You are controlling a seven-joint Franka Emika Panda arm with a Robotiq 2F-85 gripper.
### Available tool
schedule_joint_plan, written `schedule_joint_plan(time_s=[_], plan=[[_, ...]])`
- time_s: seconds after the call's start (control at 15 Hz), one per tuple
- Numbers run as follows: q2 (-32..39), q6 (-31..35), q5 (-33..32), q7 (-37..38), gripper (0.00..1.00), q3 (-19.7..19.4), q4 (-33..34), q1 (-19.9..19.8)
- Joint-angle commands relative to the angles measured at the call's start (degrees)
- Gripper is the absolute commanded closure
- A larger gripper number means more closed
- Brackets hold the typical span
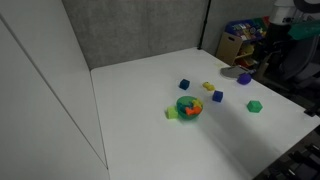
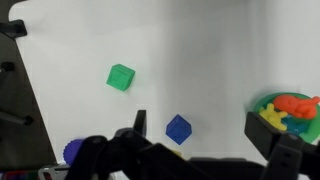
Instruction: Put the orange toy in the bowl
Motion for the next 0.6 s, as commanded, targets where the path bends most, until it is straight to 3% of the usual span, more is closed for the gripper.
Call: schedule_joint_plan(time_s=[0.0,0.27,0.33,0.53], plan=[[-4.72,-1.07,2.89,-7.21,0.00,0.73,-2.12,-1.36],[-6.82,-0.25,4.09,-11.92,0.00,0.61,-3.70,-1.62],[-4.51,-0.61,2.99,-8.93,0.00,1.03,-1.69,-1.66],[-5.28,-0.59,3.03,-10.24,0.00,1.01,-2.55,-1.69]])
